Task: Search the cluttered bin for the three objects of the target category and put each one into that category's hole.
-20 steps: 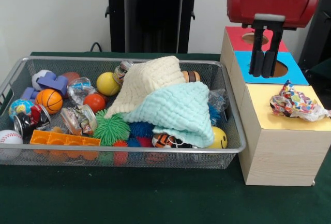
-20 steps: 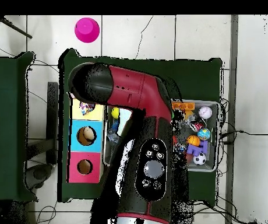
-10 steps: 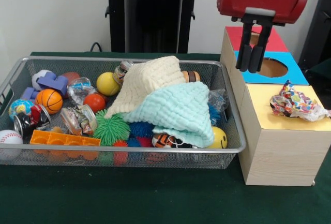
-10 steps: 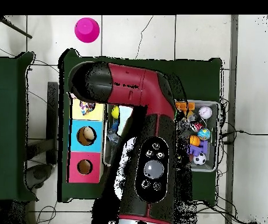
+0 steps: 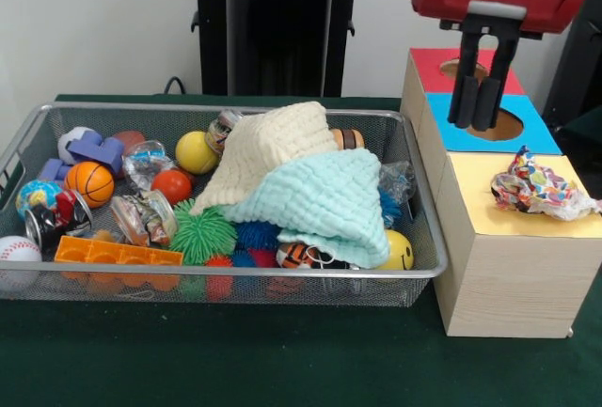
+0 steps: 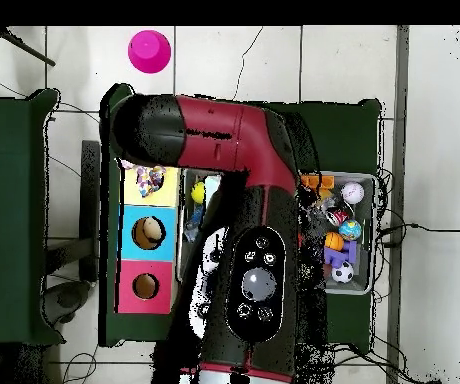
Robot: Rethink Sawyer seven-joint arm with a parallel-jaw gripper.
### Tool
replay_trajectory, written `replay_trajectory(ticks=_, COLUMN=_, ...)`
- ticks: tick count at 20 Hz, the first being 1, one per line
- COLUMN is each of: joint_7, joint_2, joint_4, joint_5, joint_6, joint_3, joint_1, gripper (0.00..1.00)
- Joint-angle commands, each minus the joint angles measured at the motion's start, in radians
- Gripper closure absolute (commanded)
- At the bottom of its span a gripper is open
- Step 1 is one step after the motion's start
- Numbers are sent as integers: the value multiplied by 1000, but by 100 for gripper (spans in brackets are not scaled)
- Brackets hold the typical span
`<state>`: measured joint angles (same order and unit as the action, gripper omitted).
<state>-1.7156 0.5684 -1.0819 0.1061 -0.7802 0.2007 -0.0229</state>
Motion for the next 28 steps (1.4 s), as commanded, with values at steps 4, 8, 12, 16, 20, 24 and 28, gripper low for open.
replay_trajectory(ticks=4, joint_7=-80, joint_2=-78, joint_4=47, joint_5=-26, joint_6=-144, joint_3=-75, joint_1=-33, gripper=100)
replay_trajectory(ticks=8, joint_7=-107, joint_2=-87, joint_4=44, joint_5=-10, joint_6=-131, joint_3=-75, joint_1=-43, gripper=100)
replay_trajectory(ticks=12, joint_7=-134, joint_2=-99, joint_4=33, joint_5=0, joint_6=-105, joint_3=-73, joint_1=-57, gripper=100)
replay_trajectory(ticks=16, joint_7=-140, joint_2=-105, joint_4=7, joint_5=2, joint_6=-80, joint_3=-74, joint_1=-66, gripper=100)
replay_trajectory(ticks=20, joint_7=-131, joint_2=-104, joint_4=-41, joint_5=-2, joint_6=-43, joint_3=-76, joint_1=-66, gripper=100)
replay_trajectory(ticks=24, joint_7=-141, joint_2=-113, joint_4=-60, joint_5=1, joint_6=-15, joint_3=-78, joint_1=-68, gripper=100)
replay_trajectory(ticks=28, joint_7=-159, joint_2=-123, joint_4=-66, joint_5=11, joint_6=-21, joint_3=-80, joint_1=-74, gripper=100)
